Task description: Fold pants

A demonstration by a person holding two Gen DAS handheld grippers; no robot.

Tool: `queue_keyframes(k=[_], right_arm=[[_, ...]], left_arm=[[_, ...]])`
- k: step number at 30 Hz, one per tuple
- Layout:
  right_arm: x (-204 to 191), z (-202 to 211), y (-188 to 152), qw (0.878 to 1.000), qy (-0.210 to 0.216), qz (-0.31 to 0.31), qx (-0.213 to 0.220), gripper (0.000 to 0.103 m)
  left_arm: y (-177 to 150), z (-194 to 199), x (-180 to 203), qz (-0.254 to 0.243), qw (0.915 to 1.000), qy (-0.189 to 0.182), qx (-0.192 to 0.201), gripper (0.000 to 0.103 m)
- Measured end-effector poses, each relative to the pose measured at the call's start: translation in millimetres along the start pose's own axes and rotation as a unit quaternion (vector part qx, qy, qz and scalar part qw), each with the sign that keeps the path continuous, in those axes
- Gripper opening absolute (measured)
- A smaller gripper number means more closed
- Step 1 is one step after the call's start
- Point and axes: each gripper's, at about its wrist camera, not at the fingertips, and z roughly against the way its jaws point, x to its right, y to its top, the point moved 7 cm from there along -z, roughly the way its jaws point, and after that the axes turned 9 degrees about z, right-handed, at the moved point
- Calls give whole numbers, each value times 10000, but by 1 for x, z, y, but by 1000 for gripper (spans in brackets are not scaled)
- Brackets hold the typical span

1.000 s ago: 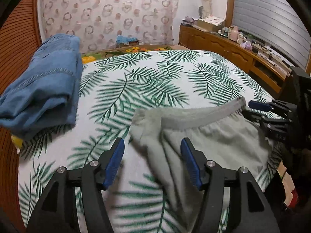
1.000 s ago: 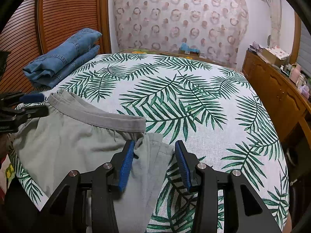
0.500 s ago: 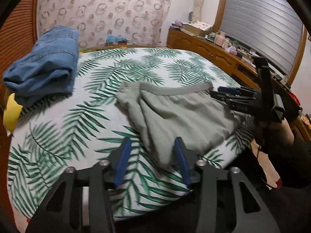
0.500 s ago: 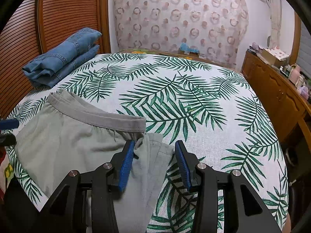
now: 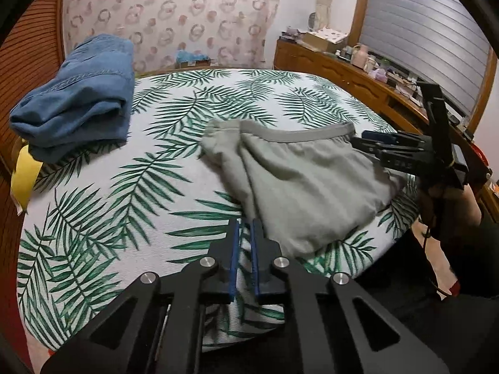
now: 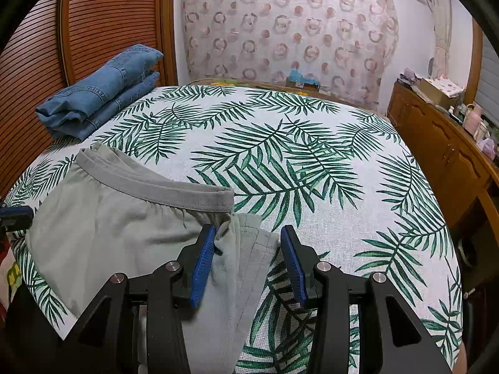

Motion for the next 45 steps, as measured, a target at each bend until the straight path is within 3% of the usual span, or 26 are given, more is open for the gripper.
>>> queue_keyframes(k=[9, 13, 15, 22, 28, 33, 45], right_arm=[[0, 0, 0, 10000, -5, -9, 0, 45], [0, 0, 0, 10000, -27, 6, 3, 45], [0, 0, 0, 10000, -41, 20, 5, 45], [0, 0, -1, 10000, -56, 28, 6, 45], [0, -1, -1, 10000, -37, 8, -34, 46], [11, -3, -1, 9987, 330, -347, -168, 56], [13, 29, -6, 9958, 769, -464, -199, 57]], left_arm=[[7, -2, -9, 164, 9997, 148, 41, 9], [12, -11, -16, 251, 9992, 308, -30, 24], [16, -12, -19, 252, 9989, 393, 14, 43], [35, -14, -17, 227, 9987, 416, 205, 68], [45, -23, -7, 67, 9985, 488, 252, 69], [51, -31, 0, 27, 9990, 408, 202, 69], [61, -52, -4, 176, 9996, 225, -7, 69]])
